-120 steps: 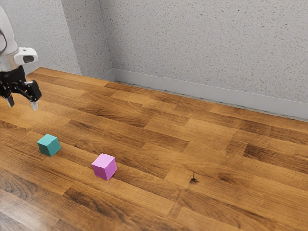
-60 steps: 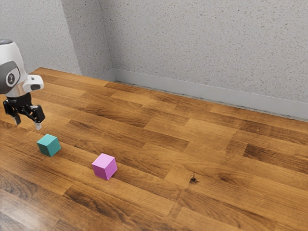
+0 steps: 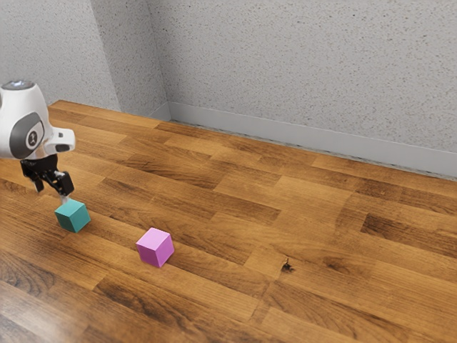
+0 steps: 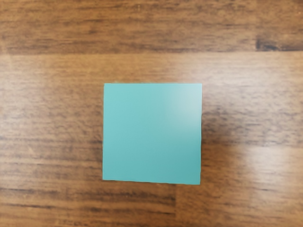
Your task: Pick up the blue block with one arm, and put the blue block on the pink block with one arm
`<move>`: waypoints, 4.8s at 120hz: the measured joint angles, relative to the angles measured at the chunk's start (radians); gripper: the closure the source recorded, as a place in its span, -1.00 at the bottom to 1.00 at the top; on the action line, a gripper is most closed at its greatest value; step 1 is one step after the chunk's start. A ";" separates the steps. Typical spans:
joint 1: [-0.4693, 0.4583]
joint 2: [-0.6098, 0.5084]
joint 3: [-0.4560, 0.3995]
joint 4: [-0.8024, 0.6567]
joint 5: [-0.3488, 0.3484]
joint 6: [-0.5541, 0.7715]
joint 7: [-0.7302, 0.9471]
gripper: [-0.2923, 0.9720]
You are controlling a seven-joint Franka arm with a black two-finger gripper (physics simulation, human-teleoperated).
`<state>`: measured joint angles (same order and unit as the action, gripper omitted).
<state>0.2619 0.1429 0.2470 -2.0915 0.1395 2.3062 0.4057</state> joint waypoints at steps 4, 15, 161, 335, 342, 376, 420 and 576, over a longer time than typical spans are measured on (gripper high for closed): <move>0.003 0.009 0.000 0.006 0.000 0.007 0.006 -0.54; 0.014 0.042 -0.001 0.023 0.001 0.025 0.022 -0.54; 0.243 0.217 -0.236 0.147 -0.028 0.014 0.110 -0.54; 0.331 0.340 -0.321 0.235 -0.015 0.000 0.164 -0.43; 0.332 0.340 -0.321 0.235 -0.015 0.000 0.165 -0.33; 0.332 0.337 -0.322 0.235 -0.014 0.003 0.165 -0.05; 0.331 0.266 -0.361 0.212 -0.021 -0.010 0.146 0.01; 0.163 0.027 -0.553 0.016 -0.155 -0.125 -0.189 0.02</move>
<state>0.4250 0.1698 -0.3056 -2.0753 -0.0154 2.1810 0.2167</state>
